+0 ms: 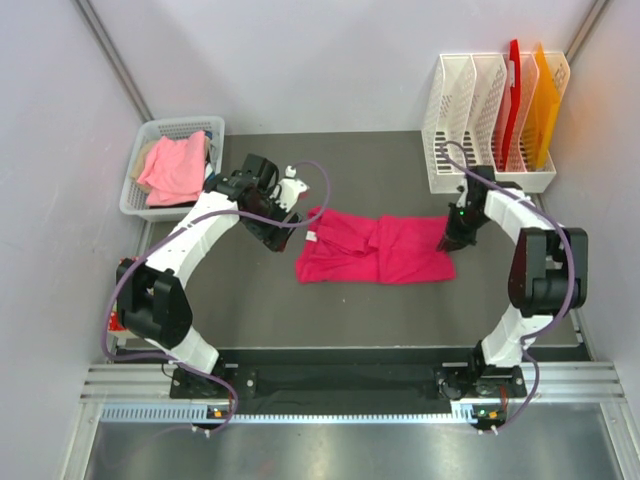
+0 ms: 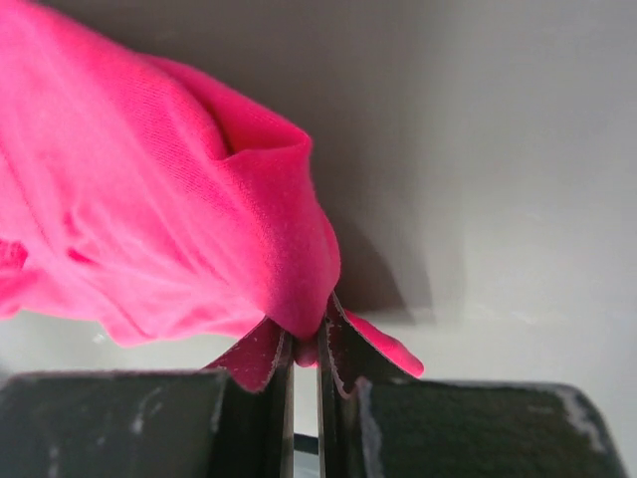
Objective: Fold and stack the t-shirts
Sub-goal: Grab one side of the 2/3 rectangular tshirt with right arm, then fold the long partially folded tshirt into a neat square
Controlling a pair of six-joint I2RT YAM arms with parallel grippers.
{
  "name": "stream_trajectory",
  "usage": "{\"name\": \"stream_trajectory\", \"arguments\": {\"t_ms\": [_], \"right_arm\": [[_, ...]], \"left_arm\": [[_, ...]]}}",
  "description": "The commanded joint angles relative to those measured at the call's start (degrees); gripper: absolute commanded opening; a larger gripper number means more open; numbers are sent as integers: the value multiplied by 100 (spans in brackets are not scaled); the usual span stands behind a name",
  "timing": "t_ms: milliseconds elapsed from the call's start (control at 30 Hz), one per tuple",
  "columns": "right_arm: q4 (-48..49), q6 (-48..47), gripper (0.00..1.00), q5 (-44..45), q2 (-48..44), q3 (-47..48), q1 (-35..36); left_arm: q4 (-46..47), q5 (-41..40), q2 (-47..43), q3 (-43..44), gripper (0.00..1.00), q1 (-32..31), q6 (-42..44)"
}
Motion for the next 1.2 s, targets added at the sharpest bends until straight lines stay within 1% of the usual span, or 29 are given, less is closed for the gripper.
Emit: {"name": "stream_trajectory", "arguments": {"t_ms": [0, 33, 133, 233, 333, 367, 467, 533, 633, 900, 1100, 1167], "right_arm": [[-666, -82, 0, 1196, -423, 366, -324], [-728, -91, 0, 1432, -440, 402, -341], [-842, -73, 0, 1374, -423, 569, -351], [-983, 14, 0, 1224, -405, 999, -88], [-1255, 172, 0, 1189, -178, 1692, 675], [-1404, 234, 0, 1189, -90, 2060, 843], [-1642, 357, 0, 1224, 306, 2746, 1450], [-1704, 436, 0, 1224, 631, 3011, 1844], [-1748, 568, 0, 1163, 1017, 3381, 2258], [-1932, 752, 0, 1118, 1958, 4295, 3050], [-2169, 858, 0, 1083, 2415, 4989, 3551], [-2266, 893, 0, 1092, 2486, 5218, 3622]], "left_arm": [[-256, 206, -332, 169, 77, 32, 164], [-291, 224, -350, 169, 77, 40, 208], [-380, 250, -438, 134, 78, 40, 269], [-371, 233, -579, 2, 78, 49, 340], [-353, 215, -667, -121, 78, 67, 401], [-353, 224, -710, -139, 78, 84, 410], [-362, 215, -798, -218, 78, 137, 471], [-362, 206, -851, -288, 78, 180, 533], [-388, 180, -966, -376, 78, 251, 621], [-353, 118, -1361, -780, 79, 444, 876], [-239, 127, -1537, -1061, 79, 576, 964], [-221, 136, -1555, -1106, 79, 585, 999]]}}
